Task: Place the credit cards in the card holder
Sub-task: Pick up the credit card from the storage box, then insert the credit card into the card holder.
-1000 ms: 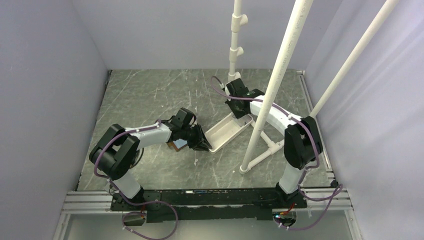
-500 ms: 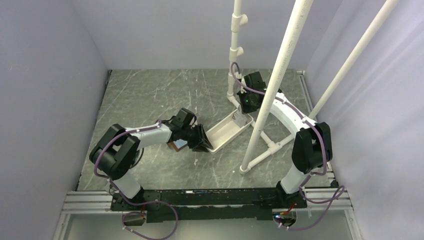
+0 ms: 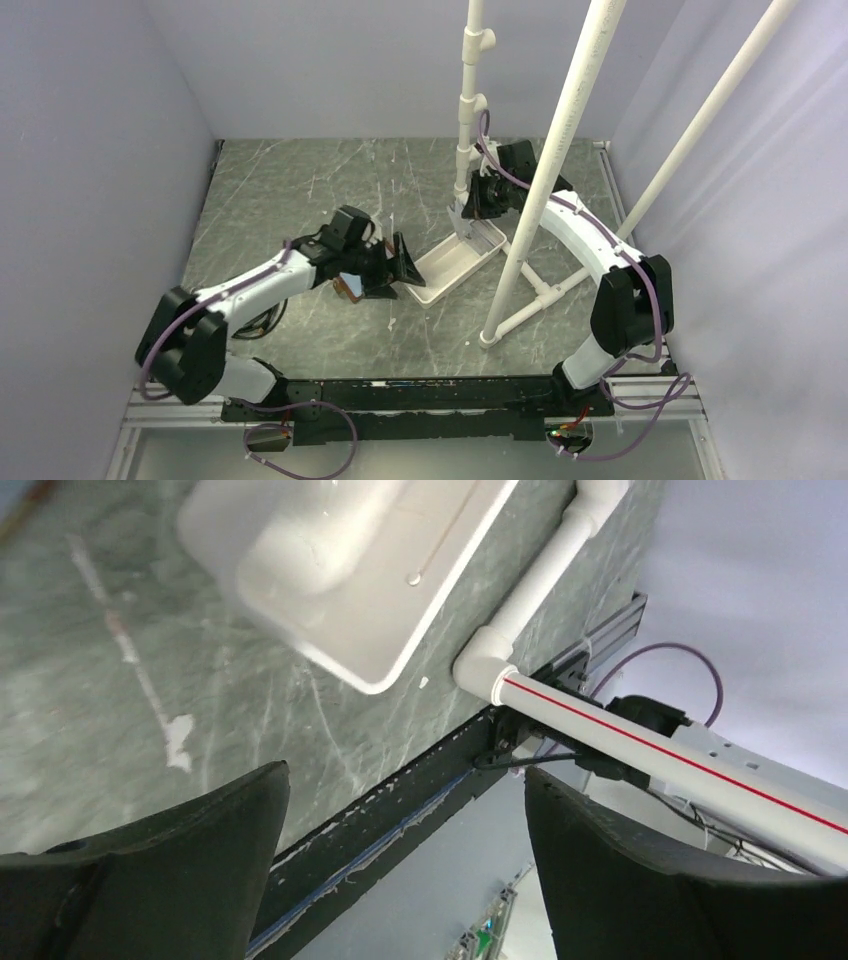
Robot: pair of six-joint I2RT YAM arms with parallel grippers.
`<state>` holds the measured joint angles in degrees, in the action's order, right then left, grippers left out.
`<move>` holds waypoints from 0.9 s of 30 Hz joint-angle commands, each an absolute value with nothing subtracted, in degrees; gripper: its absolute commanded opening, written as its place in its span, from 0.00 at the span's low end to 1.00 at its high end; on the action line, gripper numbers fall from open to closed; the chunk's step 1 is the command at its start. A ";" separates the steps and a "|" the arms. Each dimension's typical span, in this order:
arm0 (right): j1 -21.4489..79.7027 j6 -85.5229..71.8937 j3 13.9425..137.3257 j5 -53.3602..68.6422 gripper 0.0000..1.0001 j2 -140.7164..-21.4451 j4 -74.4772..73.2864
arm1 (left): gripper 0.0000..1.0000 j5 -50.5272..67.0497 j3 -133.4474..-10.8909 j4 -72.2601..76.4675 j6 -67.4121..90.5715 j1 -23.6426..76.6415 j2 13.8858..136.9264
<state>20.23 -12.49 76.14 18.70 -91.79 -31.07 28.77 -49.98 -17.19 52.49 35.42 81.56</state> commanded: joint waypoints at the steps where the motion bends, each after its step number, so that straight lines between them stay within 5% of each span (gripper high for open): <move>1: 22.19 -16.40 77.47 24.40 0.00 -93.20 -21.40 | 0.93 27.64 -52.27 -31.28 44.41 28.37 72.26; 9: 29.85 -22.79 83.54 33.77 0.00 -106.65 -11.47 | 0.99 28.56 -48.60 -44.87 38.56 5.17 70.12; 27: 34.27 -22.76 90.43 43.15 0.00 -121.78 -10.80 | 0.83 19.95 -47.06 -35.05 44.19 4.55 86.31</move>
